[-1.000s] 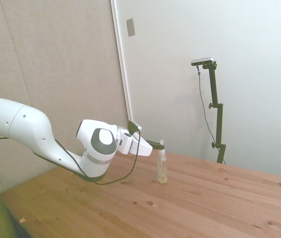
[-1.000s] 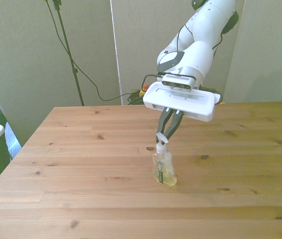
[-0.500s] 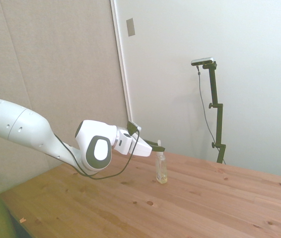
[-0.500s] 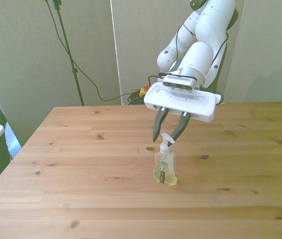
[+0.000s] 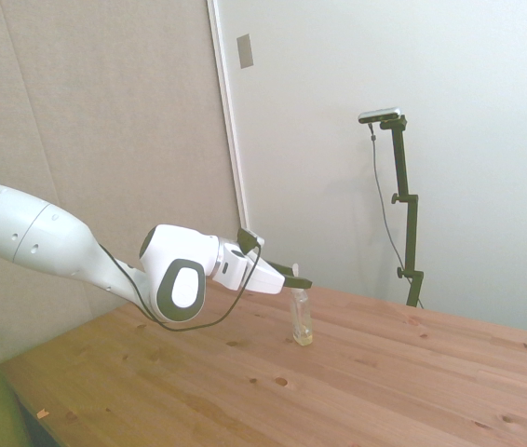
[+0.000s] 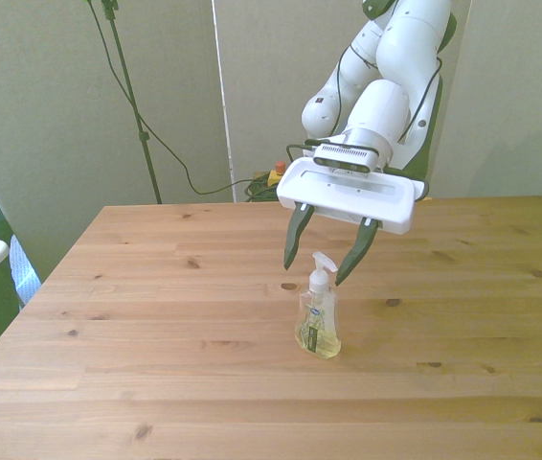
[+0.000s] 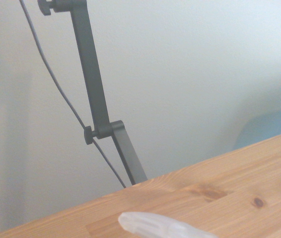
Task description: Stand the sanitizer
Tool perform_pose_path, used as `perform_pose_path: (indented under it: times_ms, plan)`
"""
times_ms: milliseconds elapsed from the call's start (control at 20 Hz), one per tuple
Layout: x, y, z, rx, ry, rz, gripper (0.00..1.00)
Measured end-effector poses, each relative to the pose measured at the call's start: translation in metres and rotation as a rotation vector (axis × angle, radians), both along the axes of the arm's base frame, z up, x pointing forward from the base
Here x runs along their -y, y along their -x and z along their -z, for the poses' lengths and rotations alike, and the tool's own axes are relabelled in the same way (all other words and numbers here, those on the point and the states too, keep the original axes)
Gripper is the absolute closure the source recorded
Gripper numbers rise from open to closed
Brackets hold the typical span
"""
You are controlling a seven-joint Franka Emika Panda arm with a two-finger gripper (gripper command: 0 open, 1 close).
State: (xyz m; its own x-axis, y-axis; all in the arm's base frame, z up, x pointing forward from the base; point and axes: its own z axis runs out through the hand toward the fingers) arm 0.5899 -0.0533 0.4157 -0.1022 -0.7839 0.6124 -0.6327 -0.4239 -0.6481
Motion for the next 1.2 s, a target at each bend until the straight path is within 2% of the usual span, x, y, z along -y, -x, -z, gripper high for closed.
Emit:
perform_pose_path:
  times_ms: [450, 850, 1200]
  plan:
    - [-0.003, 0.003, -0.015, -0.103, -0.069, -0.057, 0.00]
    - [0.011, 0.020, -0.031, -0.314, -0.170, -0.177, 0.00]
    - [0.015, 0.027, -0.026, -0.477, -0.225, -0.304, 0.00]
